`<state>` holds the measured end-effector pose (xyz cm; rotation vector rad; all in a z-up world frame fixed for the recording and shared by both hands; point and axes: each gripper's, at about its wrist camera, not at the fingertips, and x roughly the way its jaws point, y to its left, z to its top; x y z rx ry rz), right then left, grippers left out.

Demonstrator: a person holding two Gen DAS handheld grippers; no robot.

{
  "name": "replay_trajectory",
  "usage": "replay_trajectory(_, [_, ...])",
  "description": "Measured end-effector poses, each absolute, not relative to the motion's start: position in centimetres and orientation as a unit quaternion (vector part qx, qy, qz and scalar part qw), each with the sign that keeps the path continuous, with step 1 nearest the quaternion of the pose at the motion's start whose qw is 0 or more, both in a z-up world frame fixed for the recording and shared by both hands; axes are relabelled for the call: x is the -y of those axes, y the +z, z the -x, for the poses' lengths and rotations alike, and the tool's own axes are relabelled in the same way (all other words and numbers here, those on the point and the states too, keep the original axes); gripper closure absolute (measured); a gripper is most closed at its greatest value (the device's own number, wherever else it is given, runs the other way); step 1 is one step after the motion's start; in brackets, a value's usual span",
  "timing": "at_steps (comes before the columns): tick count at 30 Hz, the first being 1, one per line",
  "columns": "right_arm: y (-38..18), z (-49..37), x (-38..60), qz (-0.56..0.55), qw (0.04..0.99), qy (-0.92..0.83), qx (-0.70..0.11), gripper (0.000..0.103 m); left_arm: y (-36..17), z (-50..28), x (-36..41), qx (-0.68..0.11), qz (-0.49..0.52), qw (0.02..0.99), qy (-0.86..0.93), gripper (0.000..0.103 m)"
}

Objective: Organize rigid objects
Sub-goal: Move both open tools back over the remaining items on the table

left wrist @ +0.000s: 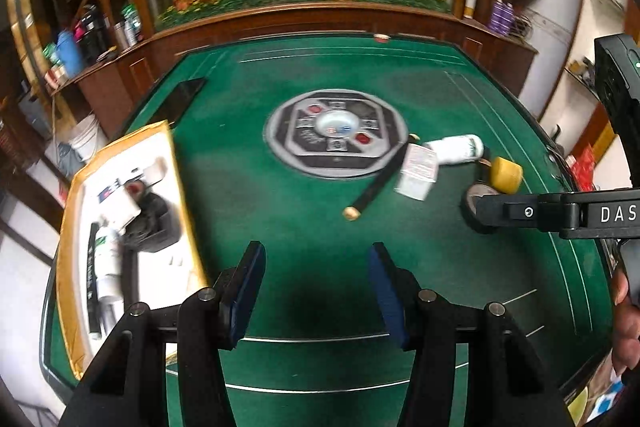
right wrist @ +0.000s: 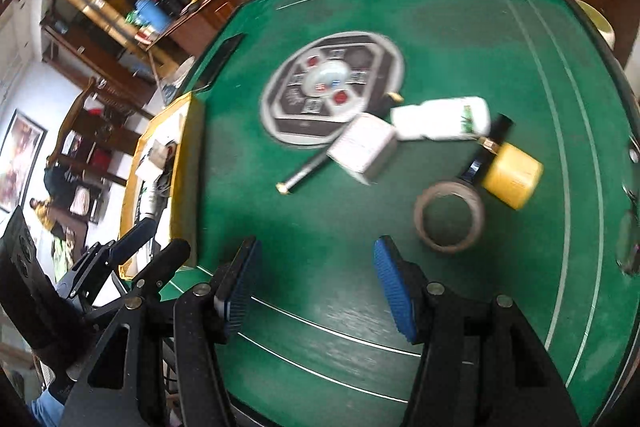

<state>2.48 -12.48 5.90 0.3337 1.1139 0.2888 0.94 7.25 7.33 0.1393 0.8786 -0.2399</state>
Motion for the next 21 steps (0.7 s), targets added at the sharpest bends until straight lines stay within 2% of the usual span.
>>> replay_trajectory(2, [5.8, -2.1, 13.6, -0.163, 0.826, 0.127, -0.524, 0.046, 7.3, -0.9, -6.3, -0.423, -0.073, 0.895, -0.121, 0.041])
replay_trajectory(11, [5.5, -1.0, 16.0, -0.162, 0.829, 0.107, -0.524, 0.045, 5.8, -1.2, -4.0, -0.43, -0.079, 0.889, -0.132, 0.036])
replay_trajectory(21, [2.5, 0.2, 18.9, -0.141, 0.827, 0.052, -0.541, 0.043, -0.1, -2.2, -2.2, -0.487, -0.081, 0.86, -0.128, 0.03])
